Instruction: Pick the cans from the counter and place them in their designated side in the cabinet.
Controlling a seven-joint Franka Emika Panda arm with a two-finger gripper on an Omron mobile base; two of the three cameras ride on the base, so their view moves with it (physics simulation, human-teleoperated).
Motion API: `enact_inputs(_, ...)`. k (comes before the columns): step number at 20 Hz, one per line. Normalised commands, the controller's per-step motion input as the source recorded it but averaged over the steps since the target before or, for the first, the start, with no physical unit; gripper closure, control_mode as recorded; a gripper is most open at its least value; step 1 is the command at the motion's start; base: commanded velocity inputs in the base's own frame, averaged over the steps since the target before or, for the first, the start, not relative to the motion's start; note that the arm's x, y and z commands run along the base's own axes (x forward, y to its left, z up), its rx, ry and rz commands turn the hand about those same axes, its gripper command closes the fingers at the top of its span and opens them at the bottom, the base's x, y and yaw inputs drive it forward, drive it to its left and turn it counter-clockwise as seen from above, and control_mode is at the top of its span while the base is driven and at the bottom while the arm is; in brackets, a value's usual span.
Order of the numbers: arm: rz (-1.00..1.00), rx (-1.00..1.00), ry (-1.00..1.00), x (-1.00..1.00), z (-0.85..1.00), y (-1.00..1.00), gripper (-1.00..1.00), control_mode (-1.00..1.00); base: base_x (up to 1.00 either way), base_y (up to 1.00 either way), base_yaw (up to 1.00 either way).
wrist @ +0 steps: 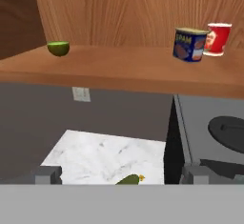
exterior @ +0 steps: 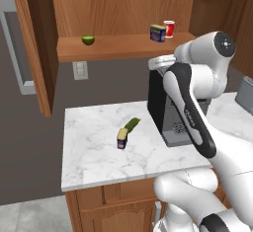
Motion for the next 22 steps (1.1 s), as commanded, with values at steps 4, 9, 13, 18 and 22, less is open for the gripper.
enact_inputs(4,0.0,0.0,0.18,-0.27,0.0,0.29,-1.0,-1.0,0.0,0.0,0.0)
enact_inputs(9,0.0,0.0,0.19,-0.32,-0.13,0.15,-1.0,-1.0,0.0,0.0,0.0)
enact_inputs(13,0.0,0.0,0.06,-0.38,-0.3,0.14,-1.0,-1.0,0.0,0.0,0.0)
enact_inputs(18,0.0,0.0,0.01,-0.25,-0.28,0.18,-1.0,-1.0,0.0,0.0,0.0)
enact_inputs(22,-0.02,0.0,0.0,-0.14,-0.25,0.2,-1.0,-1.0,0.0,0.0,0.0)
